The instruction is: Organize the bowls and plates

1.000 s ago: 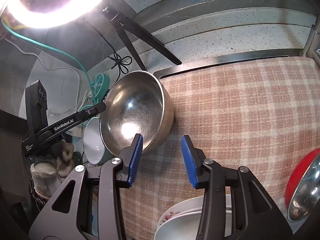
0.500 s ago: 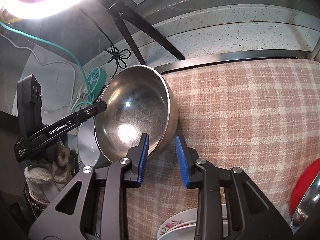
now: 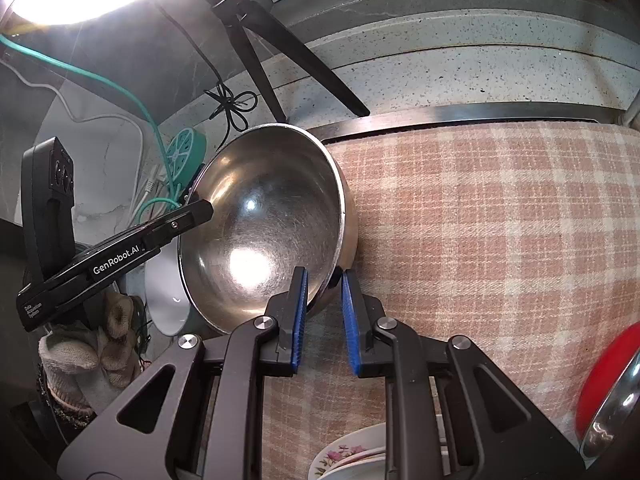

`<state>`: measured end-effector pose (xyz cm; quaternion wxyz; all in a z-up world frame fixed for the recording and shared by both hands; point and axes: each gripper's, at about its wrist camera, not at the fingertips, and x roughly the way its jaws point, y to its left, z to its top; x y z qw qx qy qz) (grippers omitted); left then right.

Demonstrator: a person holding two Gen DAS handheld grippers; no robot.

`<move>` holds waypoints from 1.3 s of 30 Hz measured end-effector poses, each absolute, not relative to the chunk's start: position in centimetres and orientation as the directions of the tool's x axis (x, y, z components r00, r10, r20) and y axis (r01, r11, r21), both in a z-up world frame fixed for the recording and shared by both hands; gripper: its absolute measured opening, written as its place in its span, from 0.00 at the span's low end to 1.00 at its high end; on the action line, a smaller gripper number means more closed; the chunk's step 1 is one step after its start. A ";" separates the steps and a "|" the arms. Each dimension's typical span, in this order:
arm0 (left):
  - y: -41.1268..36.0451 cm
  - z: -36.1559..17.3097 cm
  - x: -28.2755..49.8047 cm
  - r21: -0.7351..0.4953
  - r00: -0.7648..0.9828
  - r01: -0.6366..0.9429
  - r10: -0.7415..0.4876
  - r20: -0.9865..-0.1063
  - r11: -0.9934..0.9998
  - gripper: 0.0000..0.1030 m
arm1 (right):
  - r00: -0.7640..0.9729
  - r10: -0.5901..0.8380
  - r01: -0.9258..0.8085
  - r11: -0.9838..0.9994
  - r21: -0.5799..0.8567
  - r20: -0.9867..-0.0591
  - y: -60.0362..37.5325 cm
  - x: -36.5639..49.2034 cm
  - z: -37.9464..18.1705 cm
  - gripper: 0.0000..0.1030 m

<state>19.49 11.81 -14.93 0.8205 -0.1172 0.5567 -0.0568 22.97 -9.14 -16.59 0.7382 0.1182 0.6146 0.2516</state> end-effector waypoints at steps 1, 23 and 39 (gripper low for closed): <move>11.8 -15.0 19.5 -0.256 0.374 -0.037 -0.224 -0.900 0.966 0.12 | 0.118 0.517 -0.226 0.846 0.484 -0.848 -9.1 23.0 -16.6 0.17; 10.7 -12.3 16.0 -0.270 0.431 -0.009 -0.240 -0.870 0.963 0.12 | 0.121 0.534 -0.240 0.833 0.498 -0.837 -10.8 19.9 -14.3 0.17; 10.4 -10.3 8.7 -0.261 0.465 -0.013 -0.225 -0.856 0.965 0.12 | 0.110 0.554 -0.302 0.809 0.504 -0.825 -11.0 13.9 -12.6 0.17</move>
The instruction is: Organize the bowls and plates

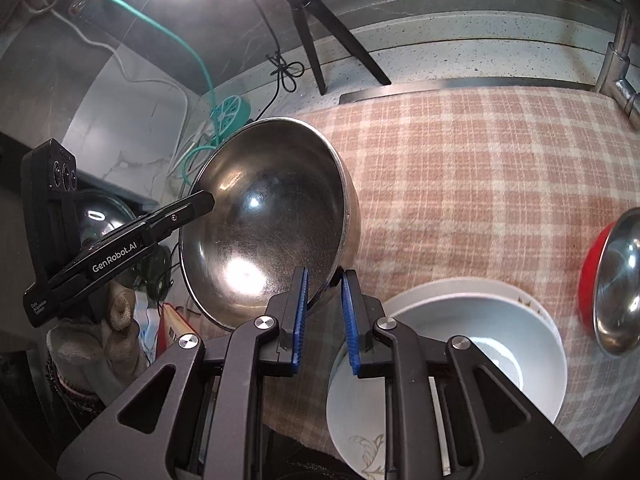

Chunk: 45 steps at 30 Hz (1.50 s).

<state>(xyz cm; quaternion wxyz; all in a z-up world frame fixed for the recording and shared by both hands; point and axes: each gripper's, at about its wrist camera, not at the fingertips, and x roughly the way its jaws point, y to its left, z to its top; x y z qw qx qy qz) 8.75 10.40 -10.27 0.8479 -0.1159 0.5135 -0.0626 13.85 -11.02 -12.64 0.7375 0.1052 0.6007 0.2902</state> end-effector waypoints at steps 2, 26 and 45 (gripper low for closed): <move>10.4 -10.3 7.8 -0.257 0.462 -0.018 -0.220 -0.859 0.966 0.12 | 0.109 0.548 -0.316 0.810 0.494 -0.829 -10.8 13.1 -12.5 0.17; 11.2 -12.1 0.4 -0.226 0.419 -0.048 -0.186 -0.889 0.973 0.12 | 0.045 0.487 -0.425 0.800 0.425 -0.872 -8.8 5.9 -13.5 0.17; 11.8 -14.0 -1.5 -0.248 0.370 -0.082 -0.201 -0.907 0.965 0.12 | -0.018 0.467 -0.446 0.787 0.425 -0.884 -8.1 4.5 -15.0 0.18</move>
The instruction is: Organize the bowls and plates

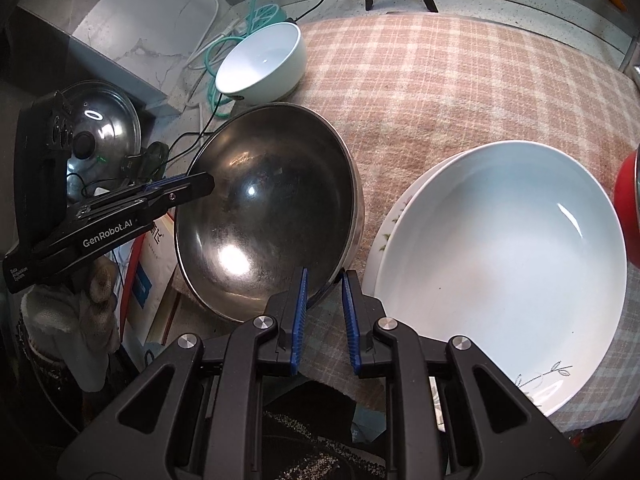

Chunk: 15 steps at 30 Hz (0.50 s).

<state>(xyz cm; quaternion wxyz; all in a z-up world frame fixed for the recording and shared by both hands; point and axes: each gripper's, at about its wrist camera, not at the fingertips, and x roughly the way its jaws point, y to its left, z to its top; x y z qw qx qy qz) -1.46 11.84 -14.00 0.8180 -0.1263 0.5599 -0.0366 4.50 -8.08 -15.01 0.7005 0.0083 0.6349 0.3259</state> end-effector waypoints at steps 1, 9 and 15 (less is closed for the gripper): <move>11.9 -14.1 -1.4 -0.246 0.366 -0.082 -0.200 -0.909 0.966 0.12 | -0.021 0.466 -0.446 0.787 0.426 -0.884 -8.0 4.5 -15.1 0.18; 12.0 -14.9 -1.5 -0.244 0.345 -0.084 -0.202 -0.917 0.966 0.11 | -0.033 0.462 -0.452 0.784 0.425 -0.886 -7.9 4.5 -15.4 0.18; 11.9 -14.8 -1.4 -0.236 0.350 -0.085 -0.193 -0.917 0.968 0.12 | -0.026 0.456 -0.469 0.781 0.414 -0.890 -7.8 4.7 -15.4 0.20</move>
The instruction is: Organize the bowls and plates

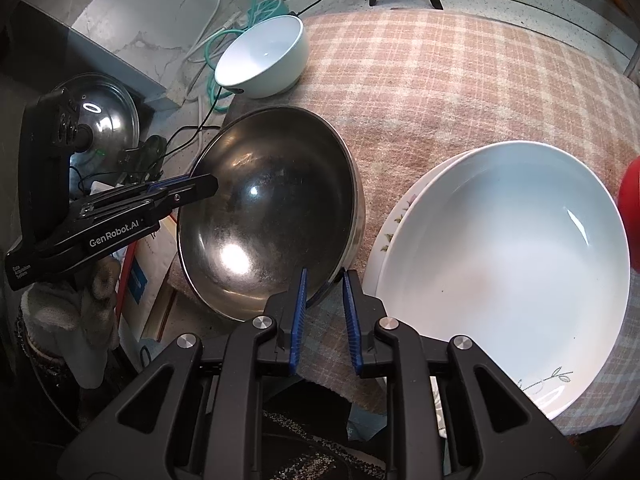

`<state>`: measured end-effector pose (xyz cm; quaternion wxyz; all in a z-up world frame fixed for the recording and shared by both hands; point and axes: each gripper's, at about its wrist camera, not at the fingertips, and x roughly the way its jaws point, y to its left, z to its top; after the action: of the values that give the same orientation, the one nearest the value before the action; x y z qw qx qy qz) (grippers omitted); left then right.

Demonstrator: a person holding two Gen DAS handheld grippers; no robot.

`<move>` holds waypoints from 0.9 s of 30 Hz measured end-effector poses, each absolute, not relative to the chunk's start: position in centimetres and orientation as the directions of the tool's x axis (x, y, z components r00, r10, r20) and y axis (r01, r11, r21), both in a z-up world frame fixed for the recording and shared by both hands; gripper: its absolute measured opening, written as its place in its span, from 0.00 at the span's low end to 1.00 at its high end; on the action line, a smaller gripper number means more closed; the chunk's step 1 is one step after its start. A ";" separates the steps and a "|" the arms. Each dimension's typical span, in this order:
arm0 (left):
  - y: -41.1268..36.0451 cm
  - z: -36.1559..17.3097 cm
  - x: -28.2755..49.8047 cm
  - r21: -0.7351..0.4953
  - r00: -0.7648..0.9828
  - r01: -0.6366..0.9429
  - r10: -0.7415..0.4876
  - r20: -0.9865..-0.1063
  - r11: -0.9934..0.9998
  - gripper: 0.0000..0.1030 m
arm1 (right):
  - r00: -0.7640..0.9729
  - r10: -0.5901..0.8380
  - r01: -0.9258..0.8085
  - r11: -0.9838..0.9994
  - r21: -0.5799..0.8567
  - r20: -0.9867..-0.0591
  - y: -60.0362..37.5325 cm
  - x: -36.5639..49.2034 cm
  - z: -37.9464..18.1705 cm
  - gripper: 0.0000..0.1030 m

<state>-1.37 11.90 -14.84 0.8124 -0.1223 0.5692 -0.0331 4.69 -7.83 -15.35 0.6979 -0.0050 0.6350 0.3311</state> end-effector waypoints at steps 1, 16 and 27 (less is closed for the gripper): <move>11.9 -14.8 -1.4 -0.234 0.350 -0.085 -0.190 -0.917 0.969 0.12 | -0.023 0.454 -0.470 0.781 0.410 -0.891 -7.7 4.7 -15.2 0.20; 12.2 -13.7 -1.0 -0.205 0.387 -0.073 -0.162 -0.908 0.976 0.12 | 0.014 0.484 -0.468 0.776 0.422 -0.875 -8.2 5.2 -14.2 0.21; 11.6 -11.2 -0.1 -0.216 0.455 -0.067 -0.162 -0.876 0.974 0.12 | 0.094 0.495 -0.468 0.788 0.401 -0.864 -9.6 6.2 -12.1 0.22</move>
<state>-0.08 11.61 -11.24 0.8457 -0.1102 0.5213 -0.0281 6.18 -9.58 -12.11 0.7396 0.0117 0.5890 0.3255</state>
